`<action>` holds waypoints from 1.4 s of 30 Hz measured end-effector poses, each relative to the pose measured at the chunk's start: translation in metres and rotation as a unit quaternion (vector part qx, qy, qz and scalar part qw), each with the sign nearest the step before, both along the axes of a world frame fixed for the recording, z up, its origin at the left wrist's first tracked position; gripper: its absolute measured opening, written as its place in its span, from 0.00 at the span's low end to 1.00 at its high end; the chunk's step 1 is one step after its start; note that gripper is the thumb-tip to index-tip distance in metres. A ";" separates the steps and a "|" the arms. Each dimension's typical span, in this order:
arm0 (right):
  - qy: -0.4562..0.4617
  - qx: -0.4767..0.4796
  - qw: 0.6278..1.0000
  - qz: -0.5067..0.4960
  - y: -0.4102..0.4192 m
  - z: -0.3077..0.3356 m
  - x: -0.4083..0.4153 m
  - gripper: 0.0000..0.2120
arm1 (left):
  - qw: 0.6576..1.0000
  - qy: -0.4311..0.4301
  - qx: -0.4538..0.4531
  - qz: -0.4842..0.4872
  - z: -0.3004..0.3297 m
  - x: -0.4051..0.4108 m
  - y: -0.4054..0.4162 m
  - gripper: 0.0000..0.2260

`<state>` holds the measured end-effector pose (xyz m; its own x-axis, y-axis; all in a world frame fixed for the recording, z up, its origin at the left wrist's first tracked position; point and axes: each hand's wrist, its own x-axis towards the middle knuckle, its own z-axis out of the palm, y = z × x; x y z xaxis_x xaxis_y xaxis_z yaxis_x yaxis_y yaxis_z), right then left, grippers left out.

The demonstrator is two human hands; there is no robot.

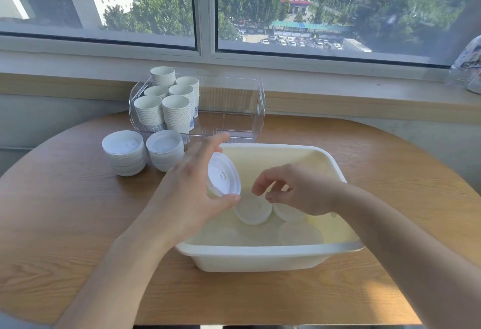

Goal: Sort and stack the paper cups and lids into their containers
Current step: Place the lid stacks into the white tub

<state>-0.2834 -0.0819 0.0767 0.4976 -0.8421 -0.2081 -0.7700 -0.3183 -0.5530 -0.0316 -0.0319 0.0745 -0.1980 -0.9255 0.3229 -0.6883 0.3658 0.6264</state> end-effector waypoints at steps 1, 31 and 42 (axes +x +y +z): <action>0.029 0.002 1.000 0.004 0.000 -0.001 0.000 0.13 | 1.000 -0.008 0.001 0.000 0.000 0.000 0.000 0.42; 0.047 0.082 0.996 -0.007 0.004 -0.007 0.002 0.16 | 1.000 -0.010 -0.010 -0.014 0.001 0.000 0.004 0.38; -0.244 -0.005 0.965 -0.099 0.008 0.008 0.004 0.01 | 0.999 0.051 -0.015 0.011 0.001 -0.001 0.008 0.40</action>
